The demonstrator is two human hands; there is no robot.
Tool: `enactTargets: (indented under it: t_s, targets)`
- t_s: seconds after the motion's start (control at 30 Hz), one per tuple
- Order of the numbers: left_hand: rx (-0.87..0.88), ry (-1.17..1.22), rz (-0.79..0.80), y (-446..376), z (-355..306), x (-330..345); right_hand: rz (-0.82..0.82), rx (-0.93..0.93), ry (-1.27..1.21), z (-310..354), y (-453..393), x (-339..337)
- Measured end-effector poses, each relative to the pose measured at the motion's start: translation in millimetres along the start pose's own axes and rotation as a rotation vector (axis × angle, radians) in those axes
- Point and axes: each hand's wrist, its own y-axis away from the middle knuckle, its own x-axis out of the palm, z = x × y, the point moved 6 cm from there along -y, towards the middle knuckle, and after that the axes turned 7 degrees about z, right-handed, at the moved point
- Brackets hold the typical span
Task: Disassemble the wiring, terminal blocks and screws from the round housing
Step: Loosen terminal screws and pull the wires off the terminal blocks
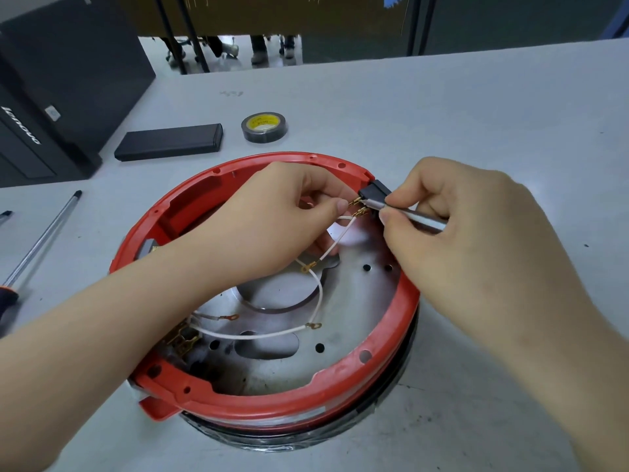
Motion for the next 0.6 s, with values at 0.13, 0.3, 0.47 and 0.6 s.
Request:
enactTargets:
  t_s: [0.13, 0.3, 0.47, 0.6]
  targets:
    - [-0.002, 0.022, -0.016, 0, 1, -1, -0.127, -0.025, 0.146, -10, 1, 6]
    - [0.012, 0.002, -0.006, 0, 3, -1, -0.133, -0.031, 0.149, -19, -4, 15]
    - [0.021, -0.008, -0.022, 0, 3, -3, -0.092, -0.055, 0.149, -13, -3, 9]
    - [0.02, -0.019, -0.018, -1, 4, -2, -0.07, -0.054, 0.142, -15, -3, 11]
